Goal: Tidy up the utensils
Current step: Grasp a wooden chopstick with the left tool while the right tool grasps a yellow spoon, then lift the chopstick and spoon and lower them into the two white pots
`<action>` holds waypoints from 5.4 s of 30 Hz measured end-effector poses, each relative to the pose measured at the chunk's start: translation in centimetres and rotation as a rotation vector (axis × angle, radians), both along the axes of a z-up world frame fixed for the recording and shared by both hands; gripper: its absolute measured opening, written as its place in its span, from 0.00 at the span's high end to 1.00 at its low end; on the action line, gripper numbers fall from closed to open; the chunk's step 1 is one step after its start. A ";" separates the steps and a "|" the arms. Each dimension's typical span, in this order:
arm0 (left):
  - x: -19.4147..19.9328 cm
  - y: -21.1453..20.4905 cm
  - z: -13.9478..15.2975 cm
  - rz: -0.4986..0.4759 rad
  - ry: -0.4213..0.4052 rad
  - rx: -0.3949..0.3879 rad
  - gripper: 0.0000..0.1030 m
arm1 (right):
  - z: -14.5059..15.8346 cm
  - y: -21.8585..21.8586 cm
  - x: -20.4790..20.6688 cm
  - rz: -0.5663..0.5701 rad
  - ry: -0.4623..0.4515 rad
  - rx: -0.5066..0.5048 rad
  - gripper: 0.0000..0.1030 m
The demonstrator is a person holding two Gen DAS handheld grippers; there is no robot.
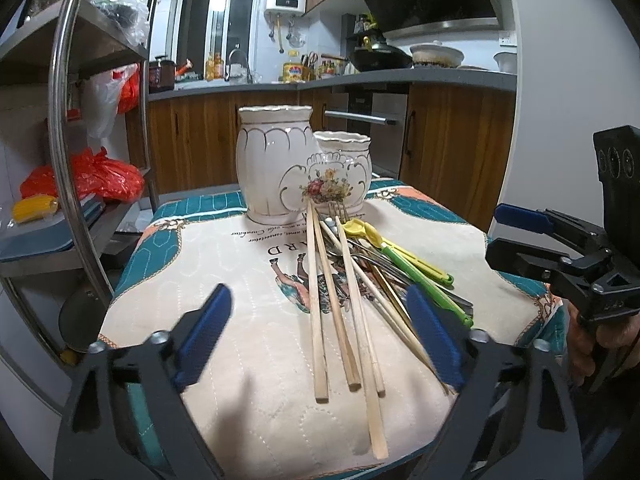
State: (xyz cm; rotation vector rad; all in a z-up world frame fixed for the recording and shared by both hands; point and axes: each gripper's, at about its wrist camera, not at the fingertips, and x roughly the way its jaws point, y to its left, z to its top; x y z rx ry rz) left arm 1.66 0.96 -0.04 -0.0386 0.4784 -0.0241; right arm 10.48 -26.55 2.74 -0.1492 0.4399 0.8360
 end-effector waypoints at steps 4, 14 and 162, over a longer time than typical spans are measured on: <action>1.3 0.6 0.1 -0.020 0.049 -0.022 0.40 | -0.2 0.7 0.9 0.003 0.034 -0.023 0.29; 6.6 3.5 0.2 -0.095 0.274 -0.158 0.63 | -0.9 3.5 5.4 0.049 0.255 -0.129 0.54; 14.7 9.4 11.4 -0.023 -0.068 -0.133 0.57 | 6.4 7.8 18.3 -0.051 0.069 -0.021 0.69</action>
